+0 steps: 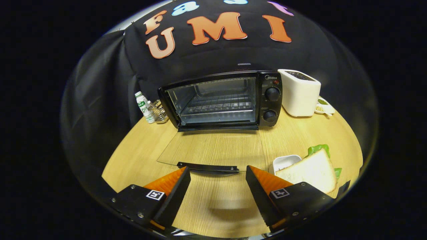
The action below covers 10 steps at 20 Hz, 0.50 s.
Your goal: Open the toaster oven, put the food inside, and close the toaster oven door.
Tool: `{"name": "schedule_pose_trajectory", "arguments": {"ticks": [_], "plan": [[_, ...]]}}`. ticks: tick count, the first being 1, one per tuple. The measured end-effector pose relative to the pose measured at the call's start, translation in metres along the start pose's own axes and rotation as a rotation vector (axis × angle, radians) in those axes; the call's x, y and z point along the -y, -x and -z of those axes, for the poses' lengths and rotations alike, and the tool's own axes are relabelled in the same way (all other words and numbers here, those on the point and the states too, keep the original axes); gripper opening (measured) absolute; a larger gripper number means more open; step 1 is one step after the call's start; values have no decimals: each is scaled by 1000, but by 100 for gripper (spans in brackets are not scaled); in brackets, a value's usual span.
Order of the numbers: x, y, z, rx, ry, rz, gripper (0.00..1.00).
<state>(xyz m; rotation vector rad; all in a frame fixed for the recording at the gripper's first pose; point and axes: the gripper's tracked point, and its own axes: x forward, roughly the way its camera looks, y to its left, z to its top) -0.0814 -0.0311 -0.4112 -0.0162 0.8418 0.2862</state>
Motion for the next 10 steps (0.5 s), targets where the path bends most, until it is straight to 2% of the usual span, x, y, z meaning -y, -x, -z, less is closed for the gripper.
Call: {"name": "schedule_pose_trajectory", "arguments": {"ticks": [2,3,6,10], "plan": [[12,21,-3,-86,-22,-93,99],[26,32,-5,-119,-14,-106,99],[77,51,-15,-177,-7,-61,99],[124,71,-7,-291,-45,-36,99]]}}
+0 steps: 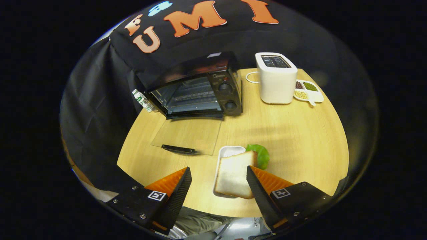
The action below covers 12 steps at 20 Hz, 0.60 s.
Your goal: Open the toaster oven, put the food inside, and close the toaster oven door.
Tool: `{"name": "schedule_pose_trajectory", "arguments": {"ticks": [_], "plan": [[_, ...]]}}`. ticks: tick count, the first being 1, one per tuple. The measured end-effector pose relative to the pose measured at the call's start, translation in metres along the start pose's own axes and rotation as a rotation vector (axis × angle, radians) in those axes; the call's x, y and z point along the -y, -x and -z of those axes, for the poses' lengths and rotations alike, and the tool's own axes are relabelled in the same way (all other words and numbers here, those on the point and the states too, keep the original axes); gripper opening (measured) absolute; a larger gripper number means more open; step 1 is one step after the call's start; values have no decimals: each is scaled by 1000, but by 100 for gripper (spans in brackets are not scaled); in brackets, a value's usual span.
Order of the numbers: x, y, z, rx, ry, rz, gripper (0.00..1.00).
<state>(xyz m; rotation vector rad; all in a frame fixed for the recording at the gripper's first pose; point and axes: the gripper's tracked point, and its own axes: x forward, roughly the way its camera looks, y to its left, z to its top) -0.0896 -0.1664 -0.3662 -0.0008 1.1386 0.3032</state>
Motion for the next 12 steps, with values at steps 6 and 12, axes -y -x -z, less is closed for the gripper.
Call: {"name": "schedule_pose_trajectory", "arguments": {"ticks": [6,12], "plan": [[40,-12,14,-112,-133,-45,99],[47,-47,33,-233,-118,-84,97]]}}
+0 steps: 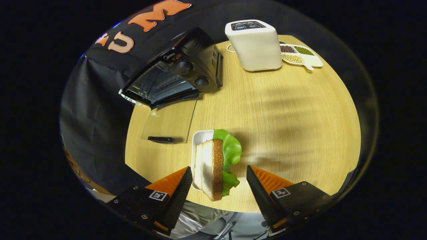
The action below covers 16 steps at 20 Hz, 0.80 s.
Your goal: Open the toaster oven, put the food inside, and close the toaster oven door.
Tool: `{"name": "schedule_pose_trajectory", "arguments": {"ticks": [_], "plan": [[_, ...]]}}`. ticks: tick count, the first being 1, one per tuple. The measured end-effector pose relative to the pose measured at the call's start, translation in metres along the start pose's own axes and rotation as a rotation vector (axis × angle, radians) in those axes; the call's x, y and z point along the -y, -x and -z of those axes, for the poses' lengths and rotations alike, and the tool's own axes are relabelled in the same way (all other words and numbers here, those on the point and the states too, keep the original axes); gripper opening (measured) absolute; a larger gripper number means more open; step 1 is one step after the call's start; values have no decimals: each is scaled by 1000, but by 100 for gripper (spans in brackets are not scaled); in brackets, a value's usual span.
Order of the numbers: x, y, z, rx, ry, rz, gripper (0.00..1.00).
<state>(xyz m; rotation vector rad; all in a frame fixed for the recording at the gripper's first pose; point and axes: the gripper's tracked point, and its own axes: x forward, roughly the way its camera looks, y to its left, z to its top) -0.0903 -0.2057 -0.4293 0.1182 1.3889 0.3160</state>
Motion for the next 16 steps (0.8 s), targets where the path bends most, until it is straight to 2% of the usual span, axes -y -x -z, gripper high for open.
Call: {"name": "schedule_pose_trajectory", "arguments": {"ticks": [3,4,5,6,7,8,10,12,16], "plan": [[-6,-15,6,-50,6,-48,93],[-6,-18,6,-55,8,-55,83],[-5,-21,9,-65,-2,-56,78],[-7,-20,7,-64,-21,-70,66],[-8,-21,7,-56,-37,-80,62],[-10,-17,4,-45,-42,-83,52],[-15,-13,1,-22,-69,-87,40],[-14,-8,-2,-9,-105,-50,33],[-22,15,-8,41,-111,-17,32]]}}
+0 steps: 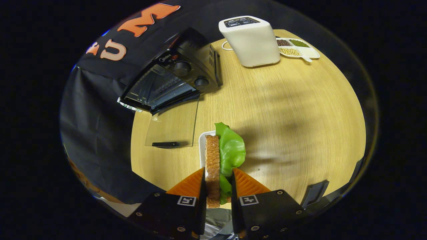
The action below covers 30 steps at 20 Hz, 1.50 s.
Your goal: Open the toaster oven, put the food inside, and close the toaster oven door.
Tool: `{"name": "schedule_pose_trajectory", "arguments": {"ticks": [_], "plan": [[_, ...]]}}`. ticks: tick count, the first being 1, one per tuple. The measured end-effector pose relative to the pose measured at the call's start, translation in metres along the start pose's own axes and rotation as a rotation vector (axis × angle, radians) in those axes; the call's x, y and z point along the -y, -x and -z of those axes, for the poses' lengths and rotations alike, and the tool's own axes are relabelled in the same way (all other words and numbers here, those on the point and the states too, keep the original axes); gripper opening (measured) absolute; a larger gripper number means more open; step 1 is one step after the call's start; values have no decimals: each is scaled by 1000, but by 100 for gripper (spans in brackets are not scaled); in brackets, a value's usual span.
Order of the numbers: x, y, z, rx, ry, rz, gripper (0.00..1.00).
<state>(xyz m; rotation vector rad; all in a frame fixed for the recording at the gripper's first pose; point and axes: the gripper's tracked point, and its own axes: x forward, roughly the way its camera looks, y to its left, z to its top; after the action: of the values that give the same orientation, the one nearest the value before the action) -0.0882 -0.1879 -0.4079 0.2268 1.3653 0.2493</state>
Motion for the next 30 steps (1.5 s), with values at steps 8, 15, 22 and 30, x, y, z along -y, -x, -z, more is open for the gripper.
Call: {"name": "schedule_pose_trajectory", "arguments": {"ticks": [8,15,22,30], "plan": [[-66,39,-10,153,-54,-108,33],[-138,30,-26,300,-105,-280,32],[-183,5,-72,551,-315,-472,32],[-219,-47,-89,760,-529,-529,32]]}}
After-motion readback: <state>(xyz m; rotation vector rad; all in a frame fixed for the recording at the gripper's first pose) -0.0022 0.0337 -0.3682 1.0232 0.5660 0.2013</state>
